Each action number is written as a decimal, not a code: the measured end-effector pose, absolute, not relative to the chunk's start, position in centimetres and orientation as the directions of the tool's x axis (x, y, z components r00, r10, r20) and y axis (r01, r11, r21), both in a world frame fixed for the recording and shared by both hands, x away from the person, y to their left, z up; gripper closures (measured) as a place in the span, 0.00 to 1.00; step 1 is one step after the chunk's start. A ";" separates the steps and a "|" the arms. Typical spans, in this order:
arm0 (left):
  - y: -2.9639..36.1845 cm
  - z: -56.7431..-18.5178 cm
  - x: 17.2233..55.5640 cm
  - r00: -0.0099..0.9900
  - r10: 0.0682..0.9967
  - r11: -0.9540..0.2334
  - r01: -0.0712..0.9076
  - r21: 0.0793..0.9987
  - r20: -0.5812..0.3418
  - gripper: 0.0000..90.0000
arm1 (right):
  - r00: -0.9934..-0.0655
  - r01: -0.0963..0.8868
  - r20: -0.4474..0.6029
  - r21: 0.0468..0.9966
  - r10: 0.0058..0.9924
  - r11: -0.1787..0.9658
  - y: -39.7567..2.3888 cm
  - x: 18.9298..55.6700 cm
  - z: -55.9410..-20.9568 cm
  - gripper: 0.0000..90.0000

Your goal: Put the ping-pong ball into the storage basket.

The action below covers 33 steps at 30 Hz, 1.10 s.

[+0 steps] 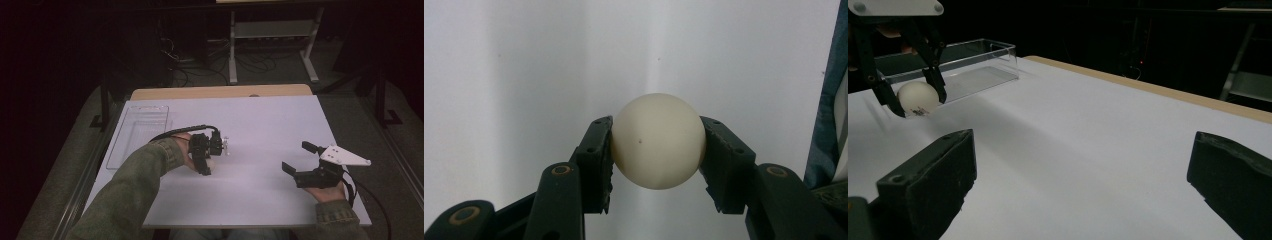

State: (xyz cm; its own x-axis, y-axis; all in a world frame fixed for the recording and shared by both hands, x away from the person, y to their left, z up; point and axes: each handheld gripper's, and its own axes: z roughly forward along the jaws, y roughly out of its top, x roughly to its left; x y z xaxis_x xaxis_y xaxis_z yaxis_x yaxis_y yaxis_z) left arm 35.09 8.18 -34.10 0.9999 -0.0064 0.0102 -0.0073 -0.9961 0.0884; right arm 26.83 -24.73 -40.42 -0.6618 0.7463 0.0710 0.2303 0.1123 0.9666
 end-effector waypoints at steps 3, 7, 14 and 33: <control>8.5 -33.6 35.1 1.000 0.001 -0.995 0.000 0.098 0.013 0.57 | -0.662 0.230 0.070 0.967 0.746 0.113 -24.7 26.8 -40.4 0.00; 9.0 -33.0 35.1 1.000 0.008 -0.995 0.006 0.099 0.020 0.57 | -0.662 0.229 0.069 0.967 0.747 0.114 -24.7 26.8 -40.4 0.00; 9.9 -31.7 35.2 0.999 0.025 -0.994 0.021 0.112 0.036 0.57 | -0.662 0.231 0.070 0.966 0.746 0.115 -24.7 26.8 -40.4 0.00; 11.6 -29.8 35.4 0.997 0.054 -0.993 0.047 0.107 0.057 0.57 | -0.664 0.232 0.069 0.965 0.745 0.118 -24.6 26.9 -40.5 0.00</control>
